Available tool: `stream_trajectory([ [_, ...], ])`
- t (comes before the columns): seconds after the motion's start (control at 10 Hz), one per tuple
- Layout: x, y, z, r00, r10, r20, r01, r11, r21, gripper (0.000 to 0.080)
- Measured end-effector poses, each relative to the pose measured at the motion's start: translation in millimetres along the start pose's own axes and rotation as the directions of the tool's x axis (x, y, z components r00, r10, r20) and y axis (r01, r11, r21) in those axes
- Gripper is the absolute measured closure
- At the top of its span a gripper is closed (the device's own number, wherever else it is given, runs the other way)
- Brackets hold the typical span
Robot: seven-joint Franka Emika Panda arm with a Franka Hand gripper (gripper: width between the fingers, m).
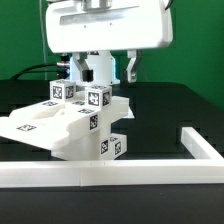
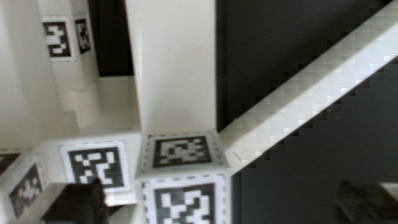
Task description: Assemble chair
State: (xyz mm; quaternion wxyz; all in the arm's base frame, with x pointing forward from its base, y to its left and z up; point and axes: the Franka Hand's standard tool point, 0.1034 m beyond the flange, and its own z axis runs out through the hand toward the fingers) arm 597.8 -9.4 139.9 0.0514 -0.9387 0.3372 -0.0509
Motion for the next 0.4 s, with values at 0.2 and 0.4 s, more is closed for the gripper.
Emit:
stream_trajectory([
  [0.2, -3.1, -3.1, 0.9, 1.000, 0.011, 0.002, -0.011, 1.000, -0.003, 0.0151],
  [0.4, -3.1, -3.0, 1.1, 1.000, 0.011, 0.002, -0.011, 1.000, -0.003, 0.0151],
])
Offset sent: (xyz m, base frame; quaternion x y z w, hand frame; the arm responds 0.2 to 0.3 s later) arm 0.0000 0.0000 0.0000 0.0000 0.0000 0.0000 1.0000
